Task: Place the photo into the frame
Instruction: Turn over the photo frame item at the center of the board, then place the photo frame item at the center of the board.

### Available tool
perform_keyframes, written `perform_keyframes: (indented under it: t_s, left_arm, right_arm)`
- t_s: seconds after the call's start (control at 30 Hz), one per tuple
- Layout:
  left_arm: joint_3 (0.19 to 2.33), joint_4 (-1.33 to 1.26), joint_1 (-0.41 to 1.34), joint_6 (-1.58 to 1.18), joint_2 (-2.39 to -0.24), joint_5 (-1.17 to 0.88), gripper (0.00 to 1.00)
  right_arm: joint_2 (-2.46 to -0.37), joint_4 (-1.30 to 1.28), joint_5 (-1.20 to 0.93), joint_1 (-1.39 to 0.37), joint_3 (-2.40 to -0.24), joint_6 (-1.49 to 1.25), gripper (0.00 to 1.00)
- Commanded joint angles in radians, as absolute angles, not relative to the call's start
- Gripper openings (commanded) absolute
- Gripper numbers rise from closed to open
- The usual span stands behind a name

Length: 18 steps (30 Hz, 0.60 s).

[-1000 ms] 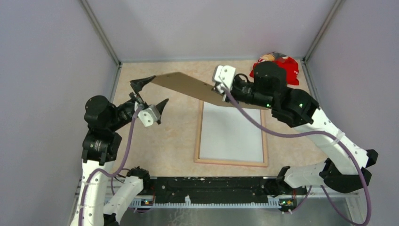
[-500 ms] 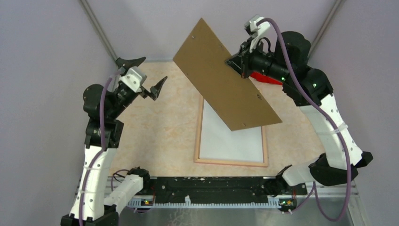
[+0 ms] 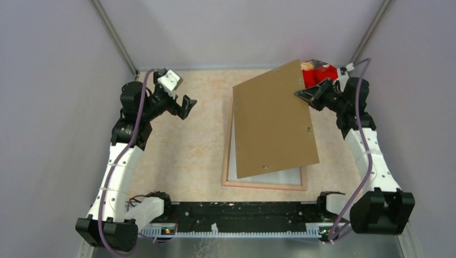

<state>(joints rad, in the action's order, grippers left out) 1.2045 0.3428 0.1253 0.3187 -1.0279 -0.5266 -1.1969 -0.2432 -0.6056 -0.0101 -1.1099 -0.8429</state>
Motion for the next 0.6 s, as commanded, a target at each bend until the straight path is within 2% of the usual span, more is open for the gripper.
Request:
perform_keyframes:
  t_s: [0.0,0.23,0.57]
  left_arm:
    - [1.151,0.386,0.118,0.374,-1.056,-0.536,0.99]
    - [1.154,0.489,0.119,0.432,-1.177,-0.553,0.99]
    - [1.101,0.478,0.119,0.483,-1.218,-0.560,0.99]
  right_arm:
    - [-1.050,0.128,-0.689,0.071,-0.963,-1.106,0.00]
    - [-1.002,0.247,-0.657,0.111,-0.768,-1.148,0.00]
    - [-1.085,0.416,-0.698,0.179,-0.614,-1.154,0.00]
